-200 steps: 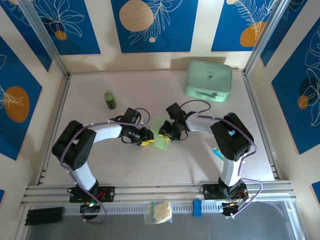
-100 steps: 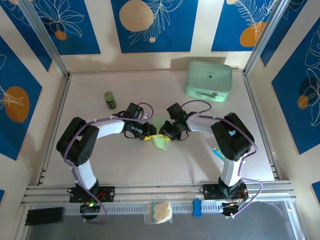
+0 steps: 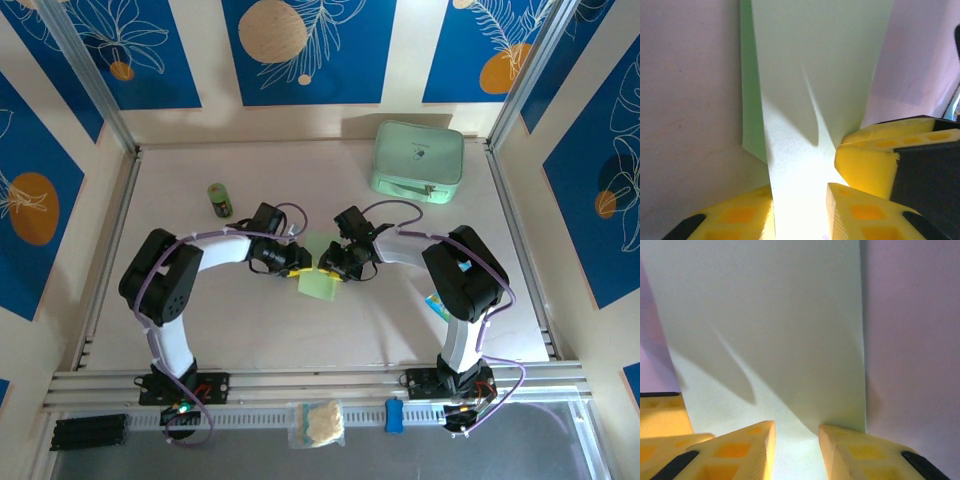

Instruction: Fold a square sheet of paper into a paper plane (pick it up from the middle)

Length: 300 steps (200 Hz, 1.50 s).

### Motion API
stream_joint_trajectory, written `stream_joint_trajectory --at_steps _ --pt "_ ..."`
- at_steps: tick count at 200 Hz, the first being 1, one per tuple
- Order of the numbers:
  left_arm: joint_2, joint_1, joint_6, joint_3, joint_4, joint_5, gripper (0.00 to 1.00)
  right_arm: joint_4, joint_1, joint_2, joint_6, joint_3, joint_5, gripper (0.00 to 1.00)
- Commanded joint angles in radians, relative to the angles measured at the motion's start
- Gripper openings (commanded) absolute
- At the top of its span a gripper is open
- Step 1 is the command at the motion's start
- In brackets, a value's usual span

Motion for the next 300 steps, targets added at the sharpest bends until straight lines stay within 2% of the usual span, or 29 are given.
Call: stream_joint_trajectory --at_steps 1,16,59,95,114,138,160,191,224,257,300 --pt "0.021 0.014 0.016 0.031 -0.008 0.020 0.28 -0.043 -0.006 0.044 -0.042 -0.056 0.059 0.32" --pt "0.031 0.019 0.012 0.036 0.002 0.028 0.25 0.006 -0.004 0.032 -0.117 -0.064 0.023 0.29" --pt "0.043 0.040 -0.032 0.012 0.061 0.070 0.18 0.047 -0.013 -0.026 -0.298 -0.062 0.039 0.29" --pt "0.037 0.040 -0.057 0.000 0.081 0.081 0.09 0.071 -0.020 -0.084 -0.400 -0.053 0.039 0.33" --pt "0.021 0.039 -0.086 -0.016 0.096 0.069 0.07 0.085 -0.020 -0.135 -0.439 -0.065 0.076 0.40" --pt "-0.014 0.039 -0.126 -0.035 0.115 0.054 0.05 0.121 0.001 -0.223 -0.499 -0.109 0.159 0.54" --pt "-0.051 0.039 -0.174 -0.059 0.136 0.025 0.05 0.171 0.033 -0.297 -0.559 -0.169 0.263 0.60" --pt "-0.085 0.039 -0.274 -0.104 0.222 0.029 0.05 0.263 0.106 -0.383 -0.671 -0.270 0.389 0.61" --pt "-0.097 0.039 -0.337 -0.111 0.241 0.038 0.05 0.324 0.190 -0.454 -0.734 -0.344 0.486 0.62" --pt "-0.093 0.039 -0.363 -0.099 0.213 0.041 0.05 0.338 0.298 -0.450 -0.767 -0.347 0.600 0.67" --pt "-0.089 0.039 -0.372 -0.091 0.208 0.046 0.05 0.374 0.404 -0.331 -0.839 -0.303 0.727 0.69"
